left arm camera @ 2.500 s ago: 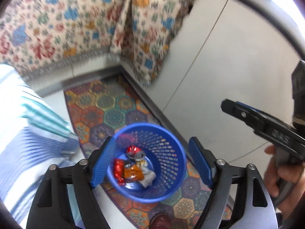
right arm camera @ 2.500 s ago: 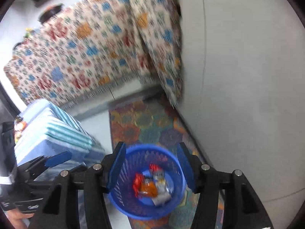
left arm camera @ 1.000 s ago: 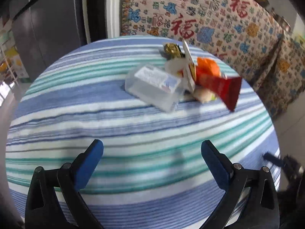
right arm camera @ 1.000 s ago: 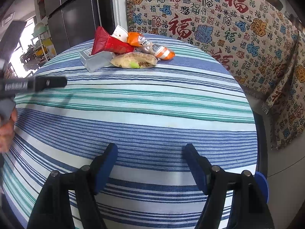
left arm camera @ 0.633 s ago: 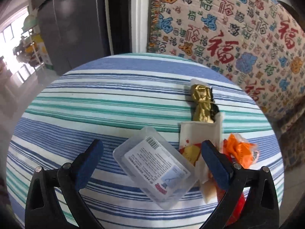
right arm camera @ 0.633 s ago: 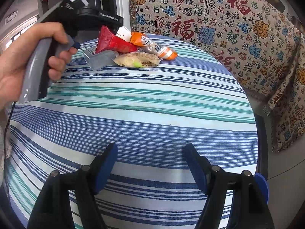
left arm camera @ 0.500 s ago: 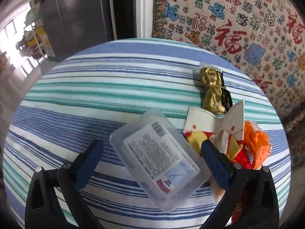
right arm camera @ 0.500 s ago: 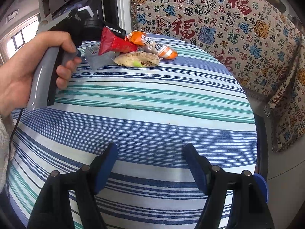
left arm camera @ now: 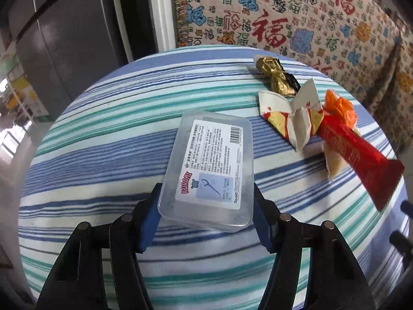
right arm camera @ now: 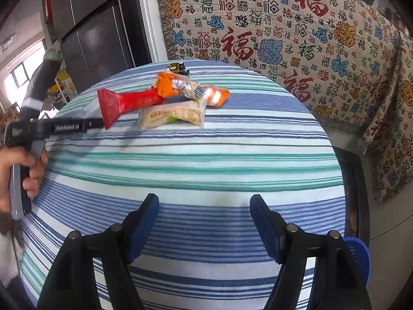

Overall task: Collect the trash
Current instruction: 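Grasp the clear plastic box with the left tool, then grasp the long clear bread bag with the right tool while the left tool holds the box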

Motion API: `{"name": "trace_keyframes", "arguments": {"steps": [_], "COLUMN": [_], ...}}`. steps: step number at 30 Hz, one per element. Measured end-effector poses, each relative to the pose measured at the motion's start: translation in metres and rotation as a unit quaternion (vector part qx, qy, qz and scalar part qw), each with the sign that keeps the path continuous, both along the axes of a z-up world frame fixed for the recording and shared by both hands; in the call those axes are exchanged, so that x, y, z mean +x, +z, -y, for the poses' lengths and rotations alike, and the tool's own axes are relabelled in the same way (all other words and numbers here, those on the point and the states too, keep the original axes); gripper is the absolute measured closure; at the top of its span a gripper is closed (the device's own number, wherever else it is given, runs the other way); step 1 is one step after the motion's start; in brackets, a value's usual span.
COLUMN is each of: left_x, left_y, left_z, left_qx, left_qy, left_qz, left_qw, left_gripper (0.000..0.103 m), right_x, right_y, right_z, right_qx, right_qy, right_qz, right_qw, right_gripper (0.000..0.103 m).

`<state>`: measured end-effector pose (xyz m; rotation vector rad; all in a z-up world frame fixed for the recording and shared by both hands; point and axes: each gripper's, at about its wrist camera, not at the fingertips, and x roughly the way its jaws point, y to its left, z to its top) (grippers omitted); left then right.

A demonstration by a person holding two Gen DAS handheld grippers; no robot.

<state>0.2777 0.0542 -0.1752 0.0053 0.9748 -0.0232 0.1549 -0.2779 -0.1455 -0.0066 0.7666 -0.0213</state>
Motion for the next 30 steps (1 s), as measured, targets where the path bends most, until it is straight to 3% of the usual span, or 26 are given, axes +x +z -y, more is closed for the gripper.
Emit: {"name": "trace_keyframes", "arguments": {"steps": [3, 7, 10, 14, 15, 16, 17, 20, 25, 27, 28, 29, 30], "left_x": [-0.024, -0.06, -0.071, -0.071, -0.071, -0.07, -0.072, -0.07, -0.07, -0.07, -0.071, -0.073, -0.074], "left_y": [0.002, 0.002, 0.001, -0.001, -0.001, -0.001, -0.002, -0.002, -0.001, -0.003, -0.003, -0.004, -0.005], "left_z": [-0.014, -0.024, -0.026, -0.024, -0.026, -0.028, -0.031, -0.038, -0.053, -0.057, -0.058, -0.058, -0.057], "left_qx": [-0.018, -0.025, -0.03, -0.018, -0.019, -0.019, -0.019, -0.02, -0.023, -0.016, -0.014, -0.013, -0.011], "left_qy": [-0.006, -0.009, -0.011, -0.035, -0.038, -0.041, -0.042, -0.037, -0.018, -0.011, -0.01, -0.009, -0.011], "left_qz": [-0.015, 0.002, 0.015, 0.029, 0.029, 0.03, 0.03, 0.027, 0.02, 0.016, 0.015, 0.016, 0.017], "left_qw": [0.9997, 0.9996, 0.9994, 0.9988, 0.9987, 0.9985, 0.9985, 0.9987, 0.9994, 0.9997, 0.9997, 0.9997, 0.9997], "left_gripper": [0.038, 0.038, 0.037, 0.037, 0.036, 0.036, 0.035, 0.035, 0.03, 0.022, 0.019, 0.019, 0.017], "right_x": [0.018, 0.057, 0.082, 0.108, 0.111, 0.112, 0.115, 0.109, 0.062, 0.041, 0.036, 0.032, 0.032], "right_y": [0.012, 0.022, 0.024, 0.006, 0.004, 0.005, 0.005, 0.009, 0.028, 0.036, 0.04, 0.043, 0.046], "right_z": [-0.017, 0.002, 0.033, 0.058, 0.055, 0.05, 0.044, 0.014, -0.046, -0.06, -0.062, -0.065, -0.068], "right_qx": [0.019, 0.035, 0.09, 0.208, 0.218, 0.214, 0.222, 0.2, 0.145, 0.089, 0.061, 0.017, -0.027], "right_qy": [0.02, -0.033, -0.059, -0.057, -0.045, -0.025, 0.006, 0.081, 0.234, 0.247, 0.24, 0.222, 0.204], "right_qz": [0.013, 0.008, 0.005, -0.004, -0.002, 0.002, -0.009, -0.044, -0.114, -0.102, -0.088, -0.061, -0.033], "right_qw": [1.0, 0.999, 0.994, 0.976, 0.975, 0.976, 0.975, 0.975, 0.955, 0.959, 0.965, 0.973, 0.978], "right_gripper": [0.029, 0.029, 0.029, 0.03, 0.03, 0.042, 0.065, 0.088, 0.088, 0.07, 0.037, 0.025, 0.025]}}
